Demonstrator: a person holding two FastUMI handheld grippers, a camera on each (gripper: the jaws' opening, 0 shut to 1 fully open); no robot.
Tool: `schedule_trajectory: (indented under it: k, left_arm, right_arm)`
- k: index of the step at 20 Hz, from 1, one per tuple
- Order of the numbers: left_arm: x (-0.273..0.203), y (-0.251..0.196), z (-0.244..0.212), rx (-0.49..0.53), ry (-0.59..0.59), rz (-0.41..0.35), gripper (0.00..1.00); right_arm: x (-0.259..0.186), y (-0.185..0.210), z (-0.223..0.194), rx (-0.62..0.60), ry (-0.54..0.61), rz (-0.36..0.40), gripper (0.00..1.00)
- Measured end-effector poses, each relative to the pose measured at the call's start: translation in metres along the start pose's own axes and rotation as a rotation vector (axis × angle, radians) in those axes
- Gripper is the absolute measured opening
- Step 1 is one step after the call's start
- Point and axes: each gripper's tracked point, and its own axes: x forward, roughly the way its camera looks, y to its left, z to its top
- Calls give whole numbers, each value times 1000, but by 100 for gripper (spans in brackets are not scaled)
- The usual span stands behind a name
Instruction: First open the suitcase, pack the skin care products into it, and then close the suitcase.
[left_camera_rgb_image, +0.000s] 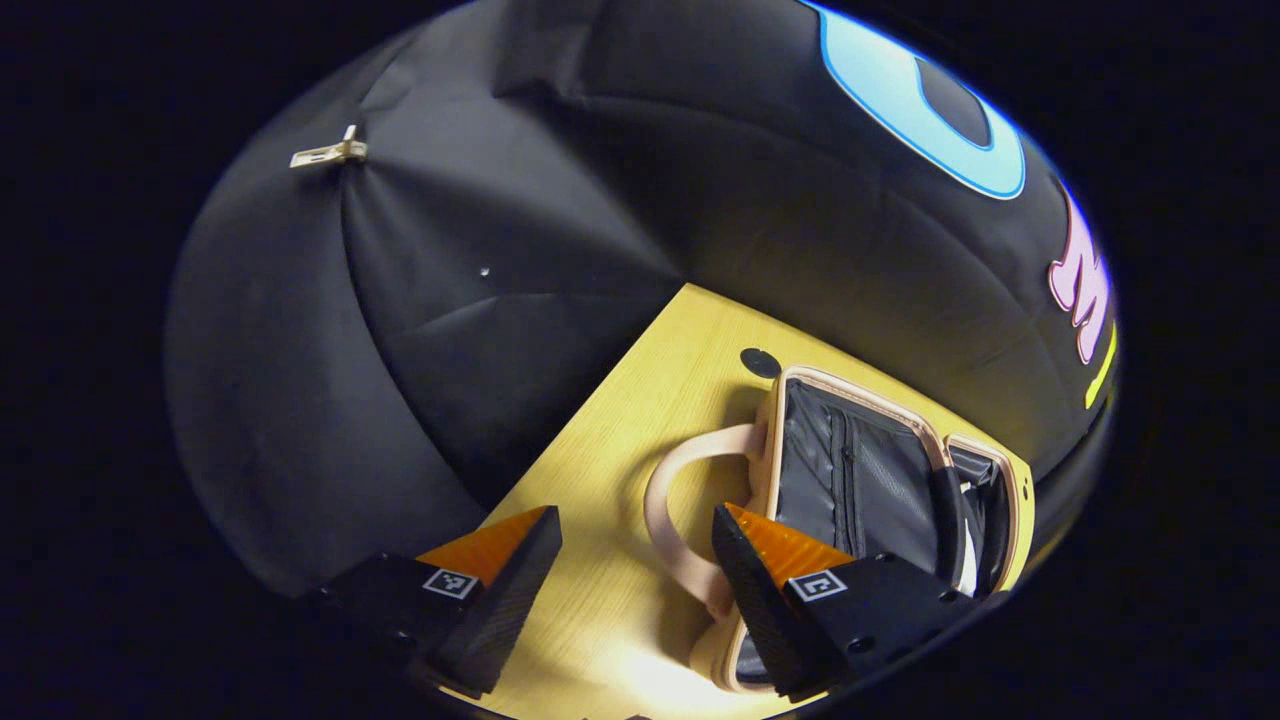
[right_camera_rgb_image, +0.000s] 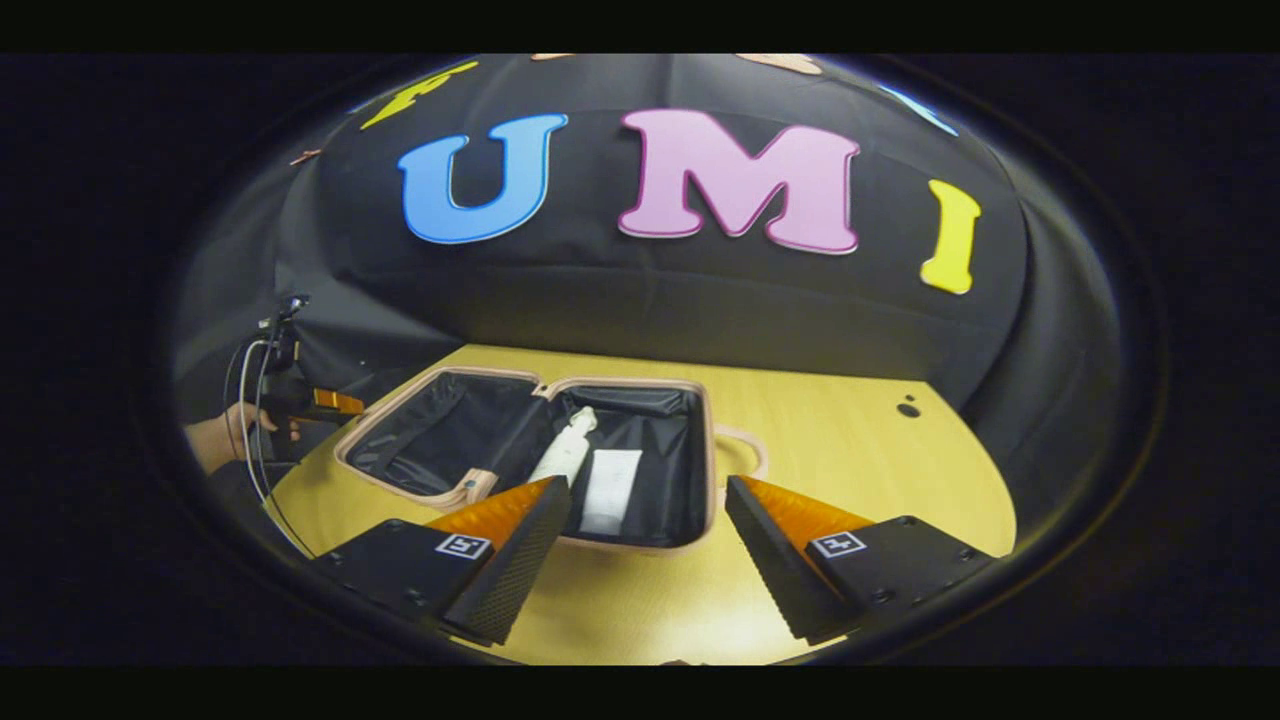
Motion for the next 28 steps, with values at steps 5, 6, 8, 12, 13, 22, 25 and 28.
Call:
schedule_trajectory:
  k: [5,6,8,12,13,22,25,28]
  left_arm:
    - [40,-1,-5,-1,116,-39,95]
    - [46,-3,-10,-12,136,-50,94]
    - [49,-1,-15,-5,147,-37,87]
    - [56,-2,-24,52,177,-2,67]
    - [58,-12,-23,54,175,-9,53]
    - [12,-24,17,197,-37,91,16]
    - [-18,-55,38,314,-147,99,15]
    - [-72,-90,66,346,-251,76,13]
  right_arm:
    - [-44,-33,-22,-124,-32,-56,98]
    - [-52,-43,-35,-176,-14,-77,97]
    - [-63,-52,-64,-203,42,-81,92]
    - [-71,-65,-94,-191,107,-84,97]
    - [-72,-67,-97,-189,115,-82,97]
    - [-75,-103,-90,-190,89,-85,97]
    - [-83,-115,-97,-176,88,-92,97]
    - [-91,-130,-90,-146,64,-110,97]
